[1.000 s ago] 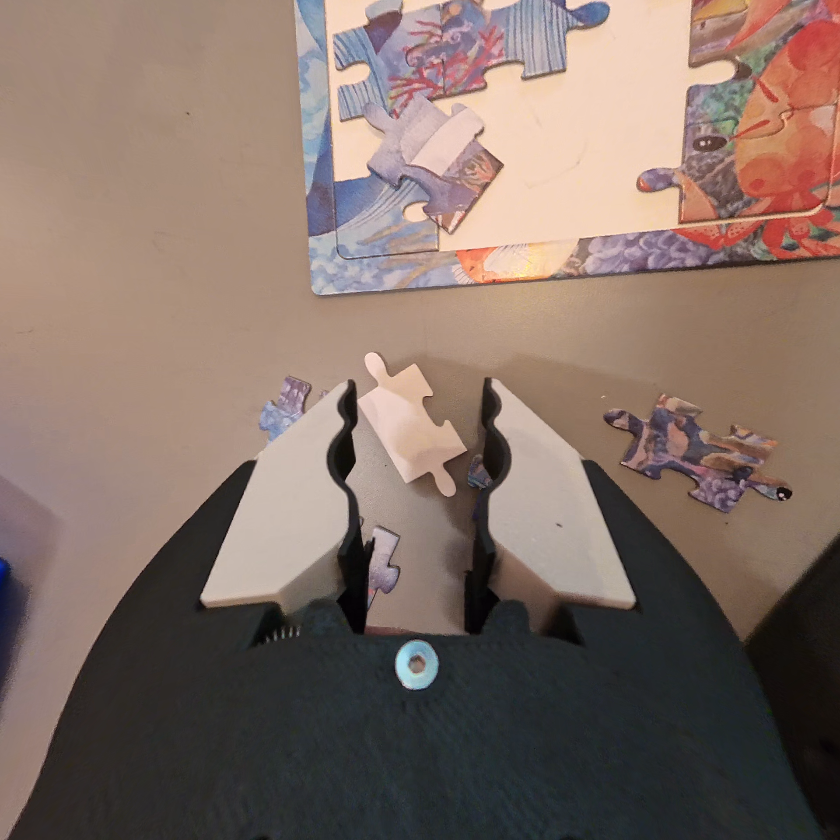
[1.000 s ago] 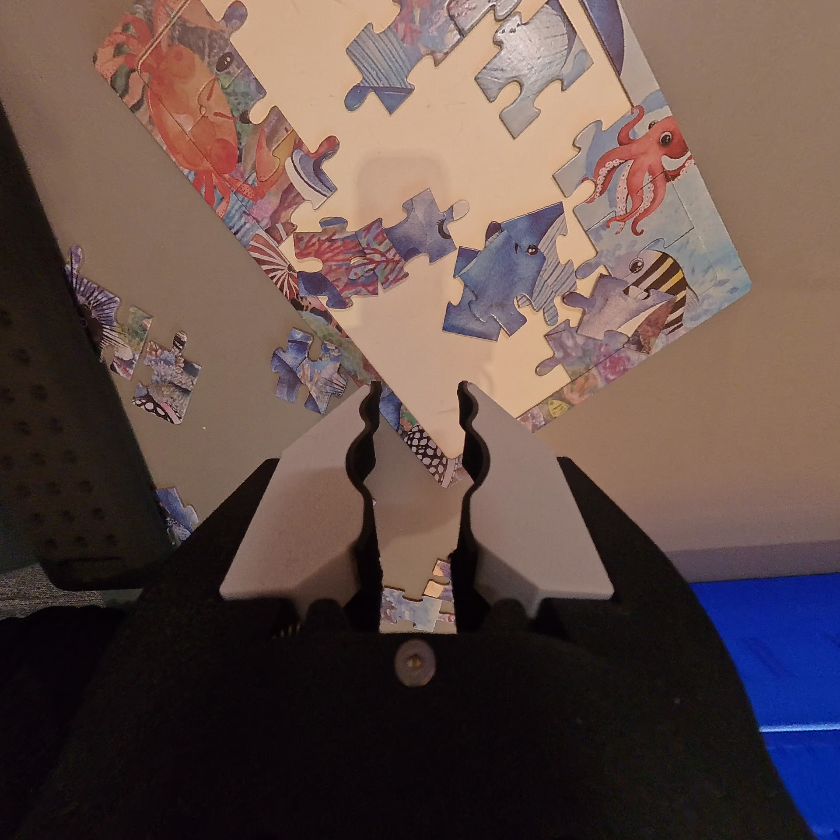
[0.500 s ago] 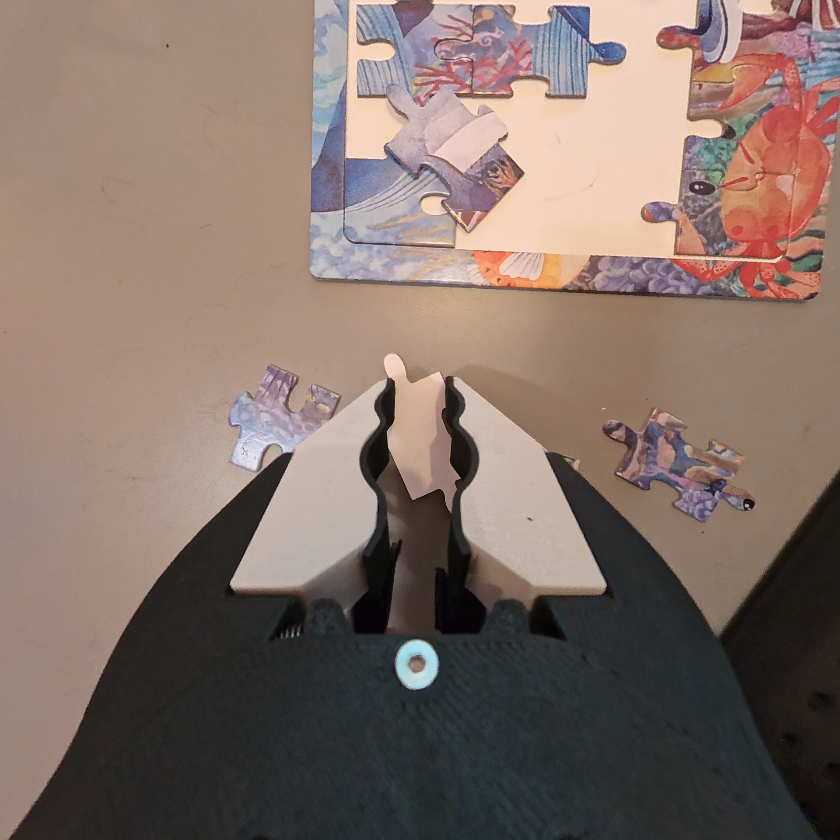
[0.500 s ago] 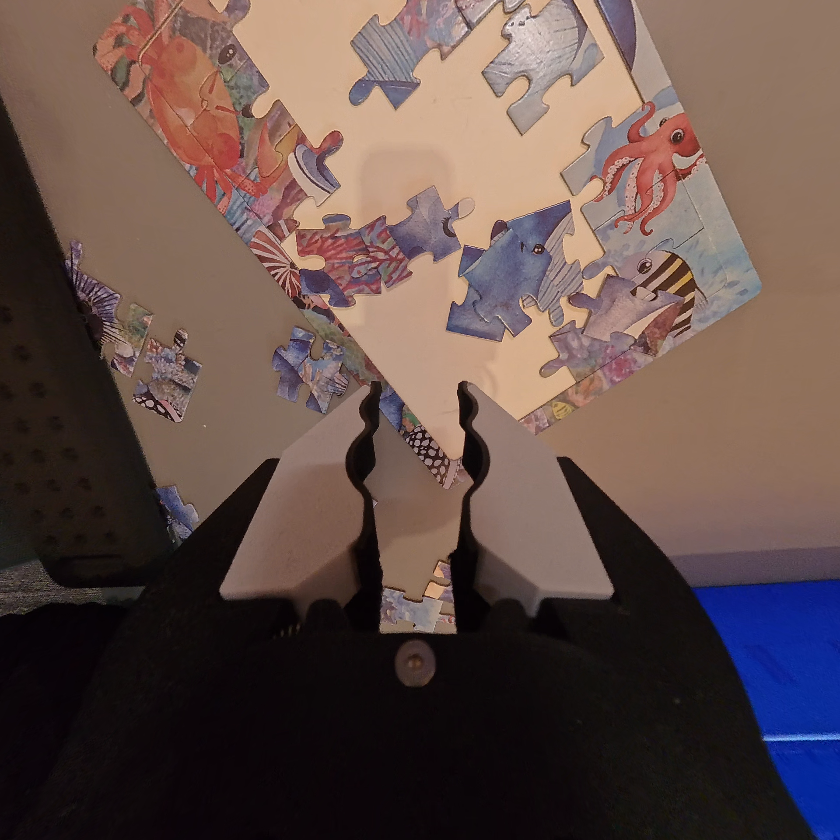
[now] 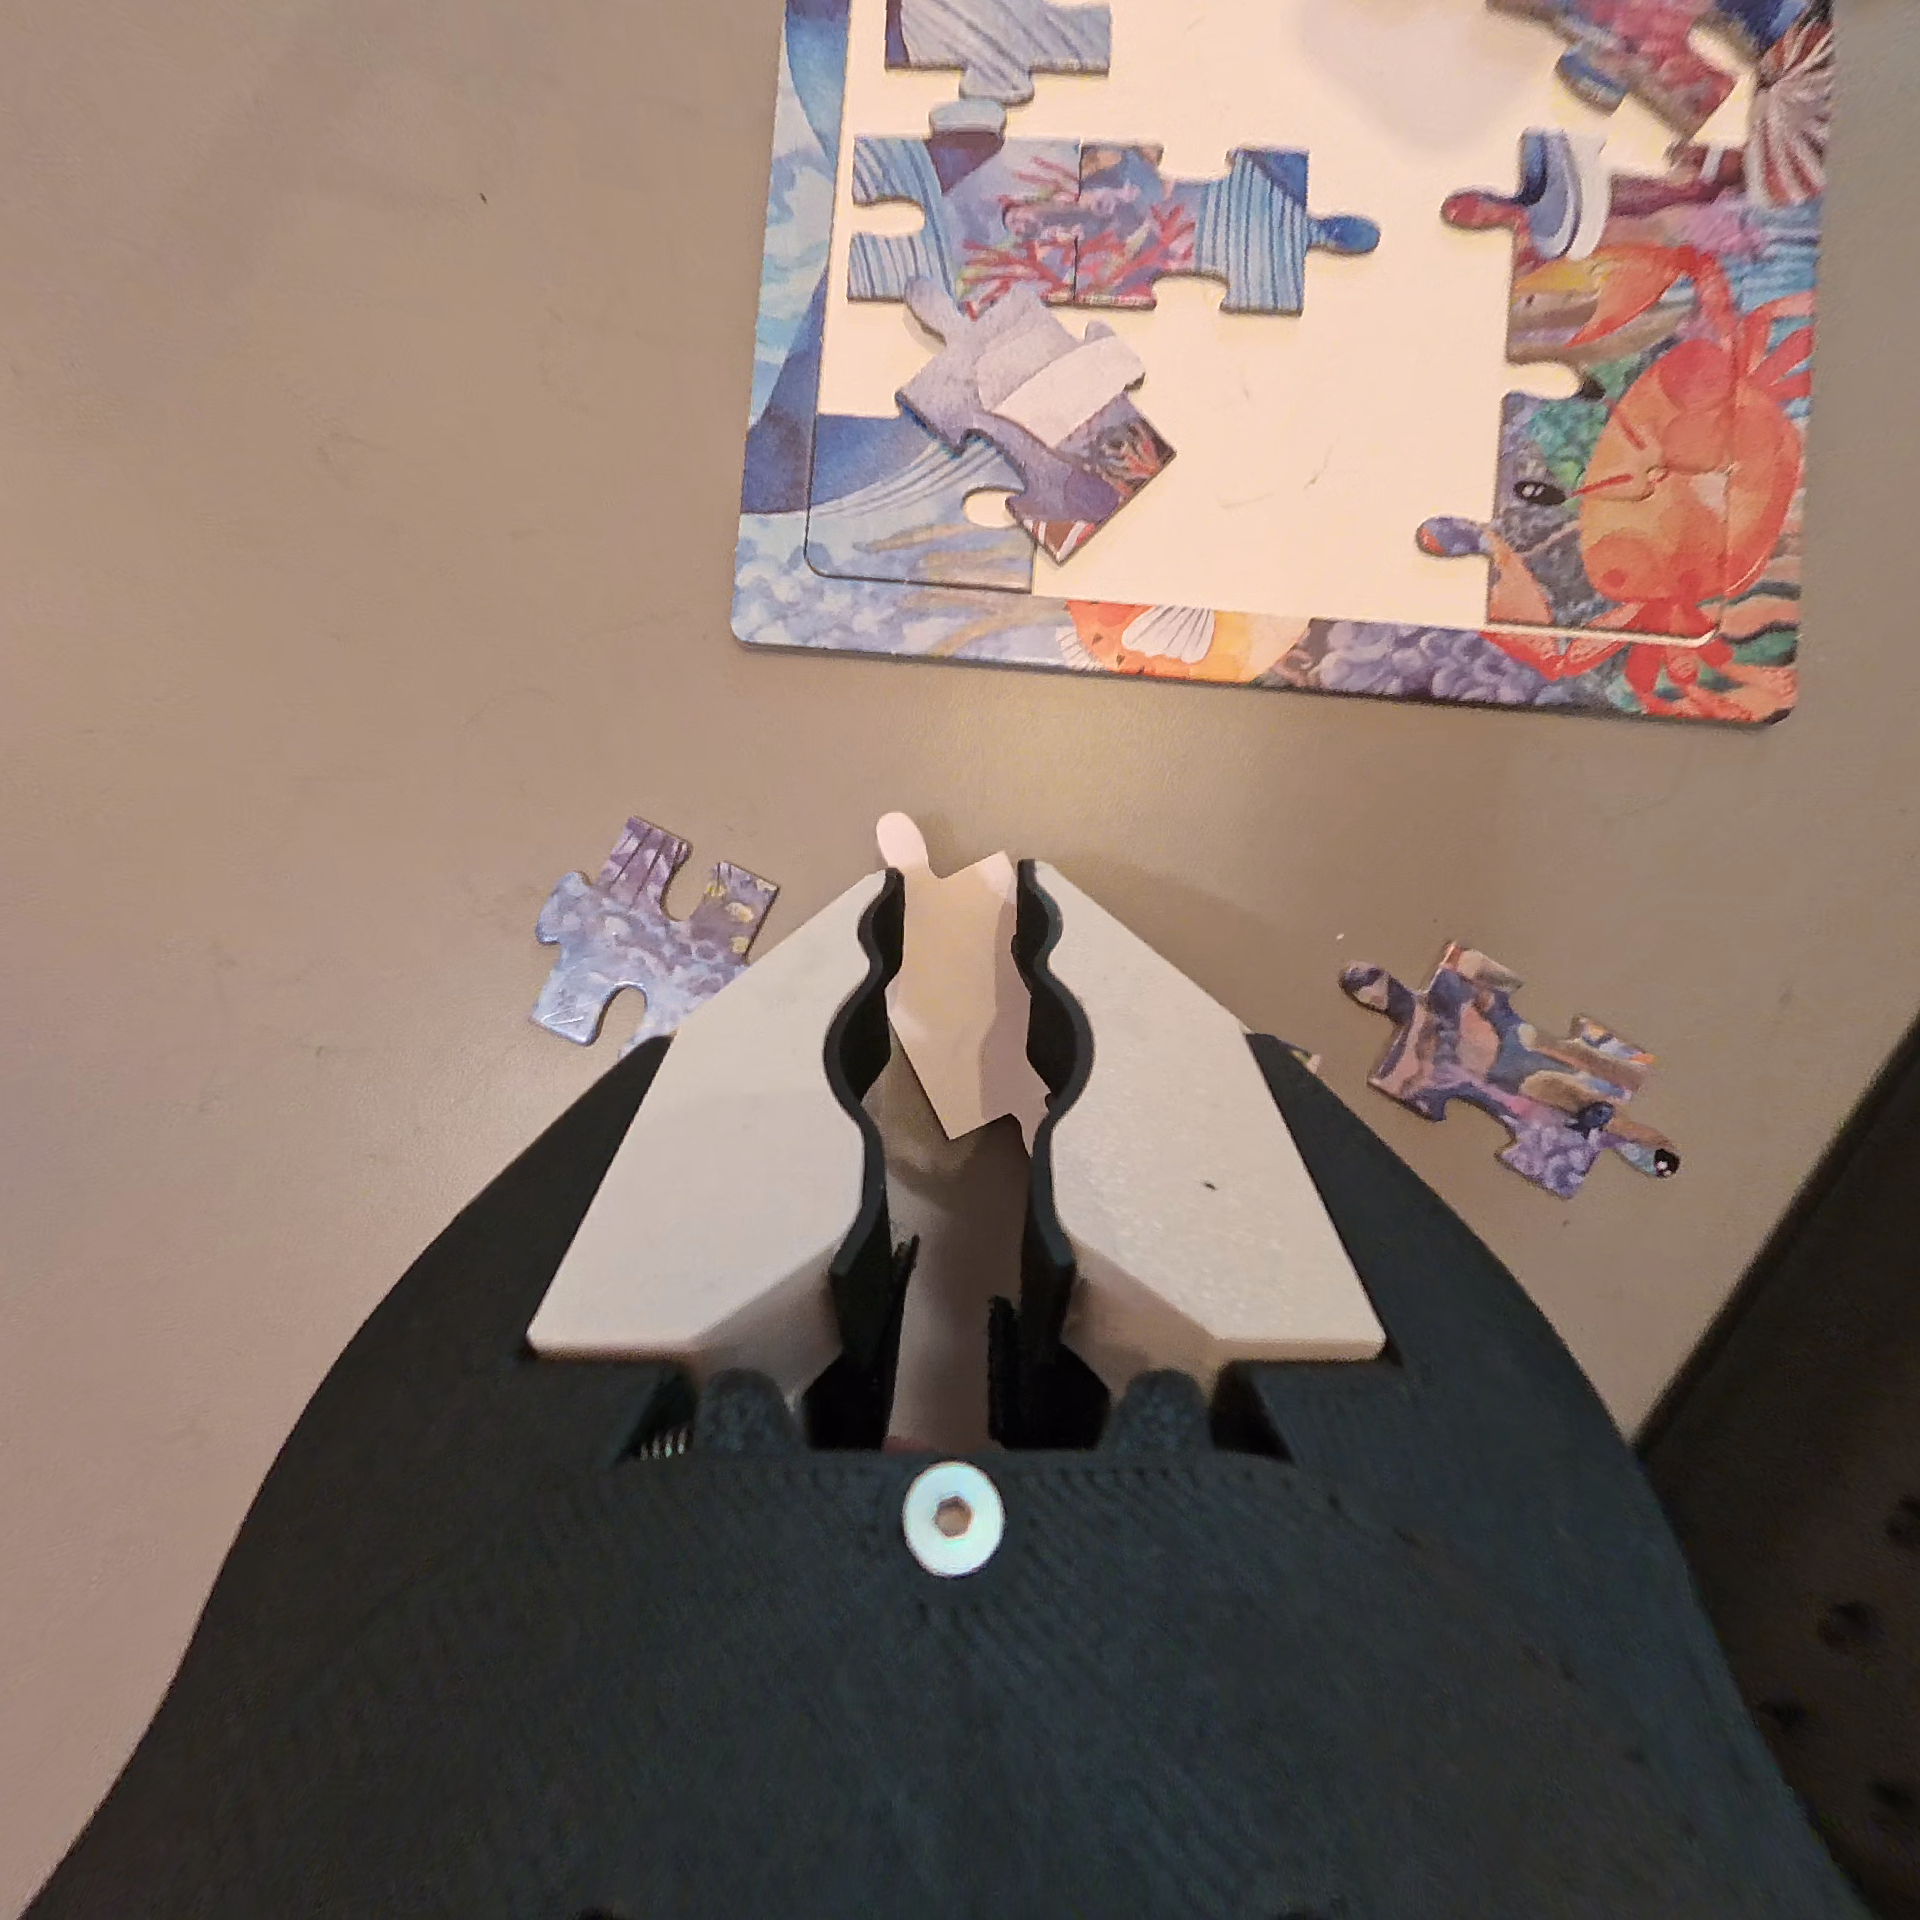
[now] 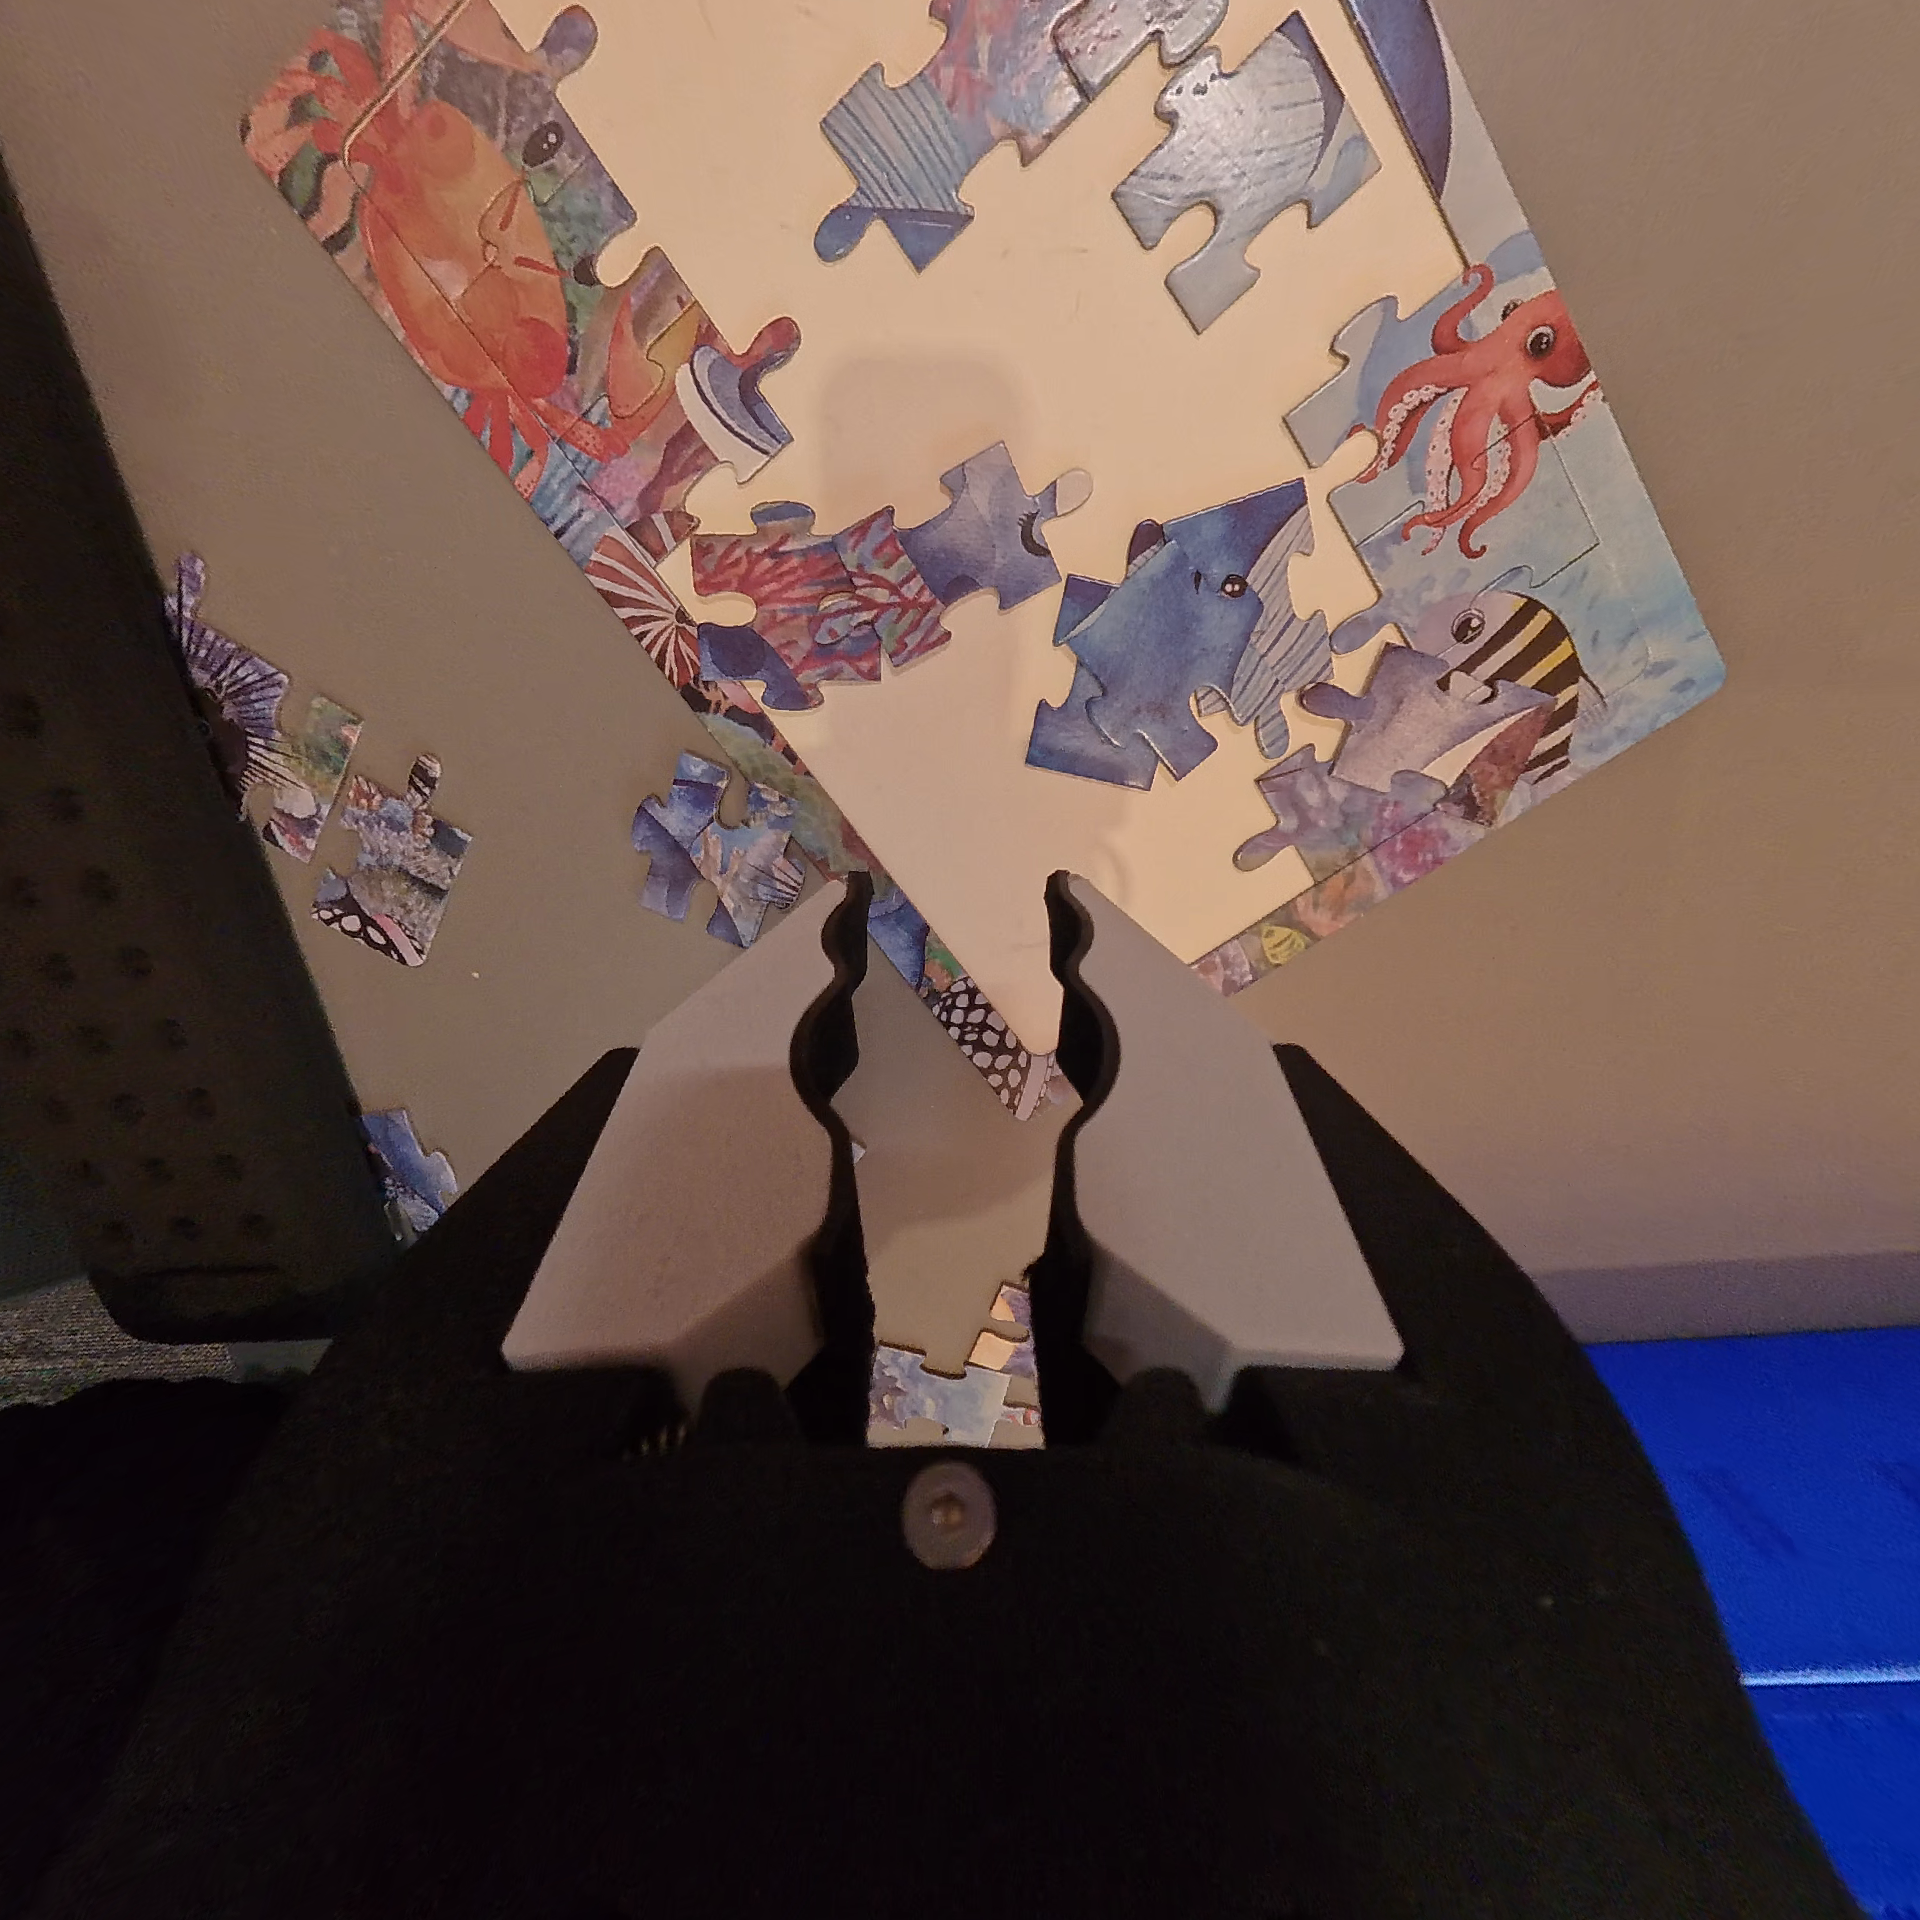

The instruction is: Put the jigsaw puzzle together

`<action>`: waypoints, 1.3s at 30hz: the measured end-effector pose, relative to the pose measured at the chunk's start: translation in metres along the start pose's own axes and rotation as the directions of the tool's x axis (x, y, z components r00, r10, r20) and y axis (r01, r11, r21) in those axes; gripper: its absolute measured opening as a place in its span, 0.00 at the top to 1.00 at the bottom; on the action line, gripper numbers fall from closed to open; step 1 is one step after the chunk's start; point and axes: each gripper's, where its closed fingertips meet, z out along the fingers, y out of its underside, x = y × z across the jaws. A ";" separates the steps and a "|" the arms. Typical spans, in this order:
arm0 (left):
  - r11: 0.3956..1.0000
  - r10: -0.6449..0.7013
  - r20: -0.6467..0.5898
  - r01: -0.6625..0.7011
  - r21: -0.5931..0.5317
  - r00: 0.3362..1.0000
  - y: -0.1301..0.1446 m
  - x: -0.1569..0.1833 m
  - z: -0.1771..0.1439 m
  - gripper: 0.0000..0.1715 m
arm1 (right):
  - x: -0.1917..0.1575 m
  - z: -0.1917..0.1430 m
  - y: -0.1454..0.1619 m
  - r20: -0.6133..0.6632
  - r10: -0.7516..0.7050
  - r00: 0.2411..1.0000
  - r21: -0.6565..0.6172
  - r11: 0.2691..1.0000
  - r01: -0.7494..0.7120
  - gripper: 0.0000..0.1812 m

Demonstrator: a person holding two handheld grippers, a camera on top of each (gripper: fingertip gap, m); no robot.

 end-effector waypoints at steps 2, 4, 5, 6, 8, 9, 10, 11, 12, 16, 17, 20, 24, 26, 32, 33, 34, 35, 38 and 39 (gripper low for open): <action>0.999 -0.006 -0.011 0.007 0.037 1.000 -0.006 0.003 -0.003 0.89 | 0.000 0.000 0.000 0.001 -0.001 1.000 0.000 1.000 0.001 0.82; 0.997 -0.009 -0.026 0.011 0.075 1.000 -0.014 0.006 -0.006 0.89 | 0.000 -0.001 0.001 0.000 0.003 1.000 -0.001 1.000 -0.003 0.82; 0.995 -0.008 -0.034 0.011 0.096 0.999 -0.019 0.008 -0.007 0.88 | 0.000 -0.001 0.002 -0.001 0.005 1.000 -0.001 1.000 -0.005 0.82; 0.993 -0.008 -0.041 0.013 0.120 0.999 -0.025 0.010 -0.009 0.89 | 0.001 -0.002 0.002 -0.002 0.006 1.000 0.000 1.000 -0.006 0.82; 0.985 -0.007 -0.066 0.018 0.170 0.998 -0.039 0.016 -0.011 0.89 | 0.001 -0.003 0.001 -0.006 0.006 1.000 0.009 1.000 -0.006 0.82; 0.980 -0.005 -0.080 0.021 0.197 0.997 -0.047 0.019 -0.012 0.89 | 0.001 -0.004 -0.001 -0.008 0.003 1.000 0.017 1.000 -0.003 0.81; 0.974 -0.006 -0.096 0.028 0.224 0.995 -0.055 0.023 -0.013 0.89 | 0.001 -0.004 -0.005 -0.009 -0.002 1.000 0.033 0.999 0.002 0.81; 0.968 -0.006 -0.114 0.034 0.250 0.993 -0.063 0.027 -0.014 0.89 | 0.001 -0.005 -0.010 -0.007 -0.007 1.000 0.057 0.998 0.007 0.81; 0.960 -0.004 -0.132 0.041 0.276 0.991 -0.071 0.030 -0.015 0.89 | 0.000 -0.007 -0.015 -0.004 -0.010 1.000 0.084 0.996 0.011 0.81; 0.908 0.046 -0.243 0.061 0.414 0.969 -0.111 0.055 -0.023 0.88 | -0.002 -0.016 -0.048 0.012 -0.033 0.999 0.250 0.968 0.029 0.79; 0.887 0.068 -0.282 0.071 0.455 0.957 -0.123 0.064 -0.026 0.88 | -0.003 -0.019 -0.057 0.029 -0.033 0.999 0.298 0.954 0.023 0.79; 0.814 0.138 -0.398 0.125 0.567 0.907 -0.153 0.088 -0.041 0.88 | -0.006 -0.025 -0.077 0.046 -0.052 0.998 0.397 0.917 0.029 0.78; 0.722 0.210 -0.557 0.256 0.642 0.804 -0.180 0.108 -0.064 0.88 | -0.023 -0.040 -0.102 0.052 -0.138 0.989 0.521 0.849 0.091 0.77; 0.685 0.245 -0.630 0.328 0.650 0.737 -0.188 0.114 -0.075 0.88 | -0.036 -0.053 -0.114 0.037 -0.200 0.979 0.589 0.796 0.140 0.77; 0.657 0.302 -0.751 0.443 0.610 0.586 -0.193 0.121 -0.083 0.89 | -0.063 -0.085 -0.133 -0.030 -0.320 0.947 0.725 0.645 0.241 0.82; 0.662 0.315 -0.761 0.443 0.604 0.567 -0.192 0.125 -0.083 0.89 | -0.066 -0.087 -0.134 -0.041 -0.336 0.941 0.732 0.631 0.257 0.83; 0.670 0.327 -0.766 0.437 0.601 0.553 -0.191 0.129 -0.083 0.89 | -0.069 -0.087 -0.135 -0.049 -0.349 0.936 0.735 0.622 0.270 0.84; 0.672 0.340 -0.768 0.431 0.602 0.543 -0.191 0.133 -0.084 0.89 | -0.071 -0.086 -0.136 -0.049 -0.359 0.932 0.734 0.620 0.278 0.84; 0.668 0.373 -0.769 0.424 0.611 0.520 -0.193 0.140 -0.087 0.89 | -0.076 -0.081 -0.136 -0.063 -0.385 0.921 0.722 0.619 0.308 0.86; 0.662 0.378 -0.770 0.432 0.613 0.514 -0.194 0.140 -0.088 0.89 | -0.076 -0.079 -0.136 -0.067 -0.388 0.919 0.714 0.625 0.316 0.87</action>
